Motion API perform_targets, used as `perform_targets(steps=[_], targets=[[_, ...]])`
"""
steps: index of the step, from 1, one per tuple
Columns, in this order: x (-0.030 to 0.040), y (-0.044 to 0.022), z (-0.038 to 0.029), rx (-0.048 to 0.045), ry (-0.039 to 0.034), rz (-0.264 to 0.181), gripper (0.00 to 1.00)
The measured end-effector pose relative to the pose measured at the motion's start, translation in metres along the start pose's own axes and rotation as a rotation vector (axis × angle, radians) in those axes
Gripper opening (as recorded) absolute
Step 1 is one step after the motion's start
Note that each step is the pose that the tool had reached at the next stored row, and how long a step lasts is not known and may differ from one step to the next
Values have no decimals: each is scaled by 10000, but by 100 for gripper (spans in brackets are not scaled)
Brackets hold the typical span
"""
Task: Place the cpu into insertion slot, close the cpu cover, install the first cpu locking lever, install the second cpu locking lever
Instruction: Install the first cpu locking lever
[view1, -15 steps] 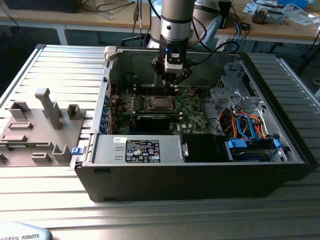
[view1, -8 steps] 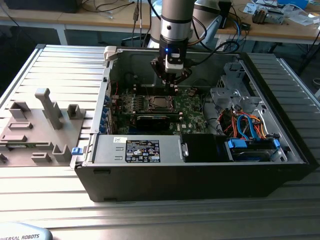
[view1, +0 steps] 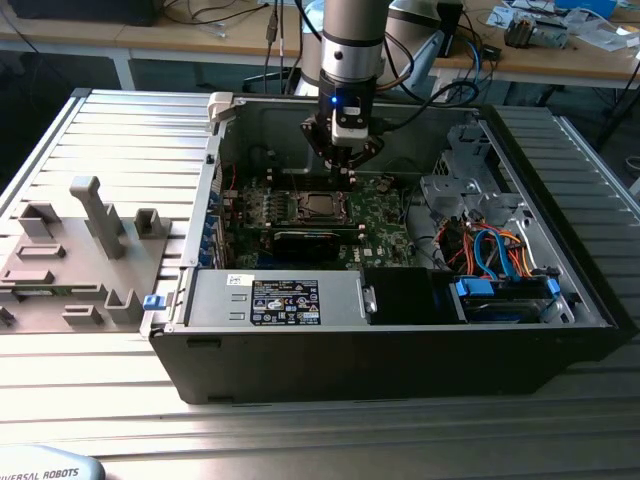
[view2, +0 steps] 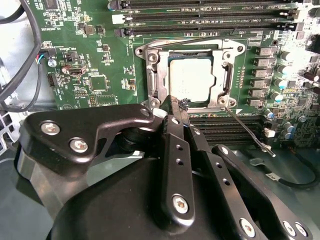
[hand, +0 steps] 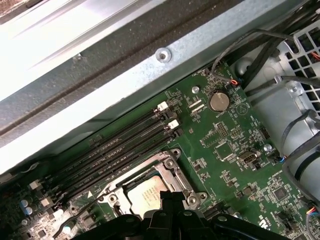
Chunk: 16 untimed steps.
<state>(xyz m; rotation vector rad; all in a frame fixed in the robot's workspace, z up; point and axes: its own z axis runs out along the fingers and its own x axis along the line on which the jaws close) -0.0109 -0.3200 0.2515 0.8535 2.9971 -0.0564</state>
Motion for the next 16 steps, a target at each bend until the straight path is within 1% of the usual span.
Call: perform_targets(steps=[16], targets=[[0,0,0,-11,-9,-308,11]])
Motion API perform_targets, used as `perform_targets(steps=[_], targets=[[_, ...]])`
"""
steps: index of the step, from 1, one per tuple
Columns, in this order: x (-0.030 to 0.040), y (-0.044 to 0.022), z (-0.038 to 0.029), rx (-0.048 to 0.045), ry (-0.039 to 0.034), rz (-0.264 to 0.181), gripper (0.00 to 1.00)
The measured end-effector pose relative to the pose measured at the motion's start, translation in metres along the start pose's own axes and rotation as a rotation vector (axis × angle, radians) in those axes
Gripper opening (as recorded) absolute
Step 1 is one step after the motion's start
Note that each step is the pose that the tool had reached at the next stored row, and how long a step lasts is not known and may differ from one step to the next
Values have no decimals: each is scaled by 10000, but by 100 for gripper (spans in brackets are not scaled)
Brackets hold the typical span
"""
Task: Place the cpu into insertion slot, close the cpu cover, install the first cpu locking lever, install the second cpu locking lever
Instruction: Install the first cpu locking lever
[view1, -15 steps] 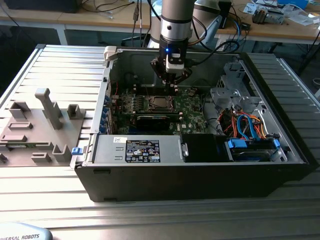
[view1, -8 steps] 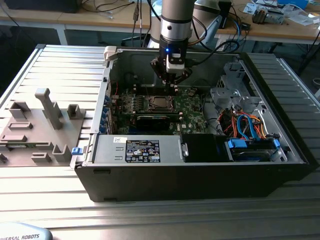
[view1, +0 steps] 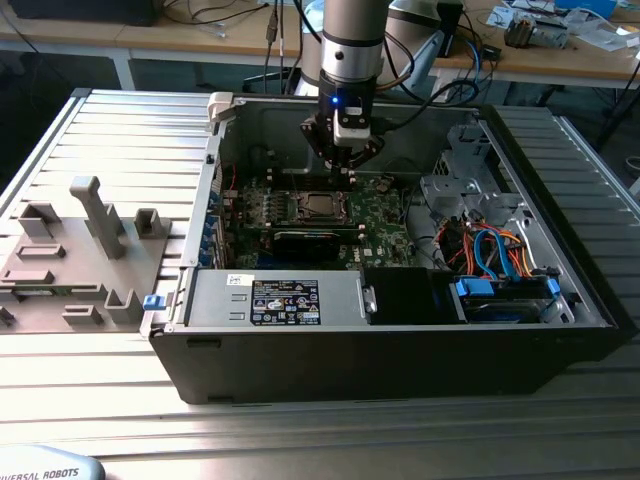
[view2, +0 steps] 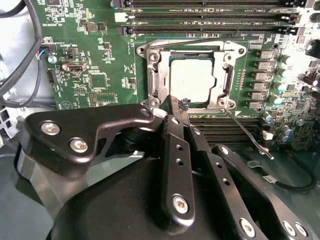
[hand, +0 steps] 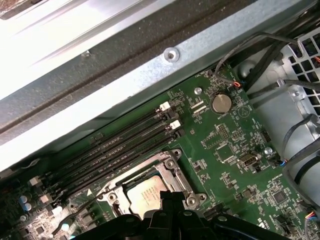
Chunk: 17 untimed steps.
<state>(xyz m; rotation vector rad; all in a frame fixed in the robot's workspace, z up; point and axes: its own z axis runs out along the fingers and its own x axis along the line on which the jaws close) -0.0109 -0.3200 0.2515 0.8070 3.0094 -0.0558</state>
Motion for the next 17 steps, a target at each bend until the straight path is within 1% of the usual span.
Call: perform_targets(steps=[17], targets=[[0,0,0,-14,-11,-401,11]])
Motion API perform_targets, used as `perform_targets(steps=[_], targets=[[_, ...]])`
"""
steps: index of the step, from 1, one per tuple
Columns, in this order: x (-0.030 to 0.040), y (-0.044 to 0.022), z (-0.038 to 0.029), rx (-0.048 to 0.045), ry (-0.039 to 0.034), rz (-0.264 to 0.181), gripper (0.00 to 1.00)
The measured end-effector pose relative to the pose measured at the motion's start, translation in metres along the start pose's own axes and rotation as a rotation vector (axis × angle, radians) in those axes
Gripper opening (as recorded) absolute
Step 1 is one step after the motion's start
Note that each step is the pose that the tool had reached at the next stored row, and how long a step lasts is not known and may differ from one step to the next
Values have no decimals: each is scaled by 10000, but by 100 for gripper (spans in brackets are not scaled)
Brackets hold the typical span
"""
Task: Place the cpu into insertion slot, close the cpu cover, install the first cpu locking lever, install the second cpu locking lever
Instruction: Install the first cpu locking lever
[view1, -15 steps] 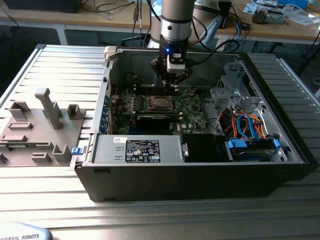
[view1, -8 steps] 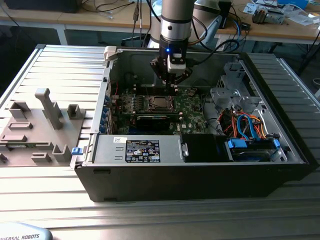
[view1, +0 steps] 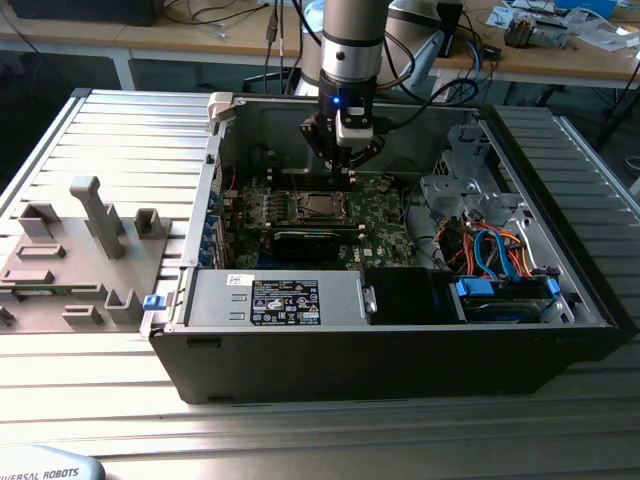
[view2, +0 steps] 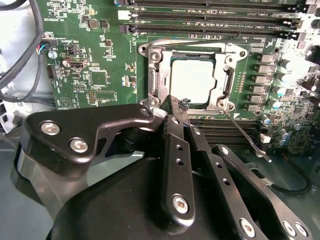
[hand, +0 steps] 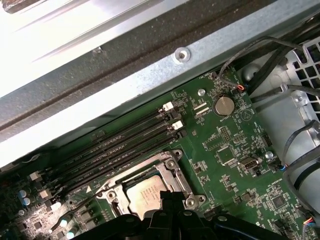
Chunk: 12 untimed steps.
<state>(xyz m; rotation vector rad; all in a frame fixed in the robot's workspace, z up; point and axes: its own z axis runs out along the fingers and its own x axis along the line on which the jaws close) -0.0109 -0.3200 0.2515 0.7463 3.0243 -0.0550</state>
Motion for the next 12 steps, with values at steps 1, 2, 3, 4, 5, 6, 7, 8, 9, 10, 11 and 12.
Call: perform_targets(steps=[1,2,3,4,5,6,7,8,9,10,11,12], targets=[[0,0,0,0,-1,-24,11],[0,0,0,-1,-1,-44,11],[0,0,0,-2,-2,-71,11],[0,0,0,-3,-3,-90,11],[0,0,0,-4,-3,-123,11],[0,0,0,-5,-4,-143,11],[0,0,0,-5,-4,-165,11],[0,0,0,-6,-5,-184,11],[0,0,0,-7,-6,-204,11],[0,0,0,-8,-7,-231,11],[0,0,0,-8,-7,-251,11],[0,0,0,-9,-7,-271,11]])
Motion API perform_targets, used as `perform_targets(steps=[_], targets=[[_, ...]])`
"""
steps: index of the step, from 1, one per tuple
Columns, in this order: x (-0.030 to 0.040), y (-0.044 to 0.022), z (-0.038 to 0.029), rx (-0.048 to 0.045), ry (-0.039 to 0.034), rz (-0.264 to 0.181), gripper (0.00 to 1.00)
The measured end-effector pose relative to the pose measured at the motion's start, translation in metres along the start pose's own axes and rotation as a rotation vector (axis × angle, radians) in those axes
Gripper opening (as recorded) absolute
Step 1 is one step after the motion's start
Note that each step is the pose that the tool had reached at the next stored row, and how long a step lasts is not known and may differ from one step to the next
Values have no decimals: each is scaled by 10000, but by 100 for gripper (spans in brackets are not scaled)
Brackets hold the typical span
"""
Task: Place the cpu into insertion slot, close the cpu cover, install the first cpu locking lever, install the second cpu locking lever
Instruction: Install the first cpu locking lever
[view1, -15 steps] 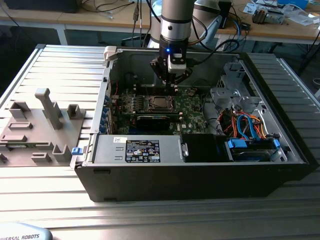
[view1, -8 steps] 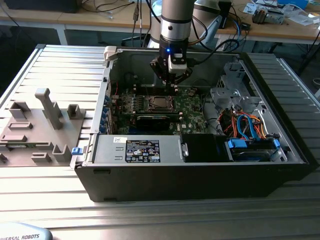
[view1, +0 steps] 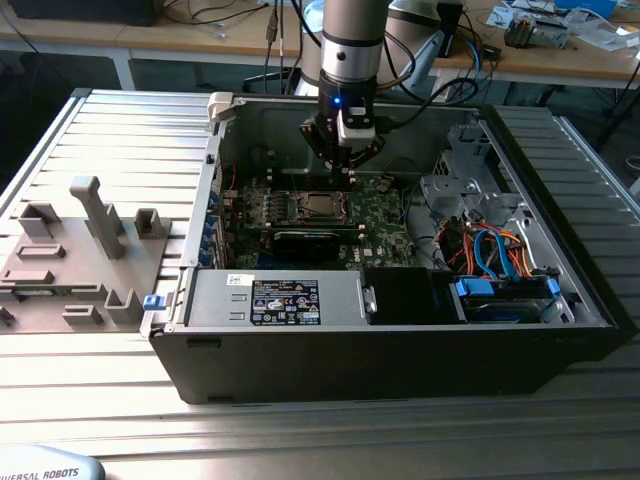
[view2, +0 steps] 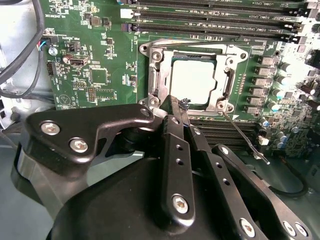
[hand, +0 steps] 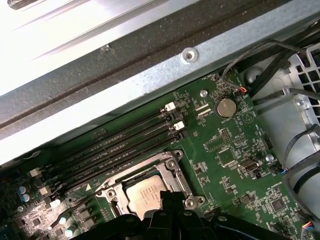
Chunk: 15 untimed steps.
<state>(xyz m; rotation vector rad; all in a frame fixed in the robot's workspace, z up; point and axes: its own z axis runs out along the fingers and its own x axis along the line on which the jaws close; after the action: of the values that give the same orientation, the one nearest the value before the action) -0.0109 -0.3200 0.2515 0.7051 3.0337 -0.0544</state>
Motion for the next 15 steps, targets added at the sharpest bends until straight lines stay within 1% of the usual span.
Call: perform_targets(steps=[15], targets=[[0,0,0,-14,-12,-417,11]])
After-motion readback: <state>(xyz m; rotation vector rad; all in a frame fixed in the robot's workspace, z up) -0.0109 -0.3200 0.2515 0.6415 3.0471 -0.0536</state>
